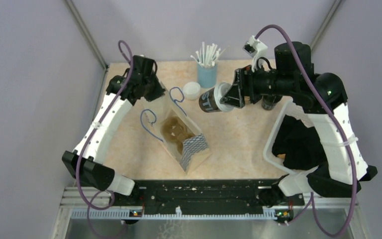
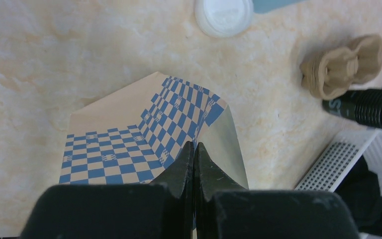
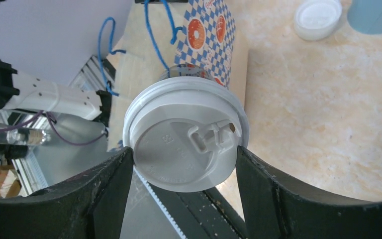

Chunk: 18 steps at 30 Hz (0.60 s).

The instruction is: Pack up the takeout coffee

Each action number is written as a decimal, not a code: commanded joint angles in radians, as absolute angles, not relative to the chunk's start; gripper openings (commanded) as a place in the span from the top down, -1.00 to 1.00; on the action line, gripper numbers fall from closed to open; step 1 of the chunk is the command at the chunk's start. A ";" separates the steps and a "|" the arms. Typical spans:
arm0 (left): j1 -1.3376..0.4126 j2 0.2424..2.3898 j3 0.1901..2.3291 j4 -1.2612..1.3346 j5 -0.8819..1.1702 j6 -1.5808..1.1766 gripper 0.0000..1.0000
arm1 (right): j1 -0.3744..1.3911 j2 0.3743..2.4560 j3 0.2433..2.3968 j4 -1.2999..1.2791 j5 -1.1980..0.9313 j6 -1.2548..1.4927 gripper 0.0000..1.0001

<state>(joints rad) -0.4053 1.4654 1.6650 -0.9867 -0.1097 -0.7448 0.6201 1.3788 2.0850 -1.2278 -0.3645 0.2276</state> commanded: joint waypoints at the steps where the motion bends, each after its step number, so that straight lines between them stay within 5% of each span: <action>1: -0.333 1.415 1.630 -0.934 -0.127 -0.825 1.00 | 0.636 1.378 2.141 -1.229 -0.421 0.220 -0.40; 10: -0.313 1.429 1.624 -1.028 -0.021 -0.442 1.00 | 0.648 1.408 2.147 -1.216 -0.458 0.218 -0.39; 18: -0.314 1.358 1.531 -1.012 0.106 -0.304 0.81 | 0.803 1.517 2.235 -1.252 -0.403 0.207 -0.38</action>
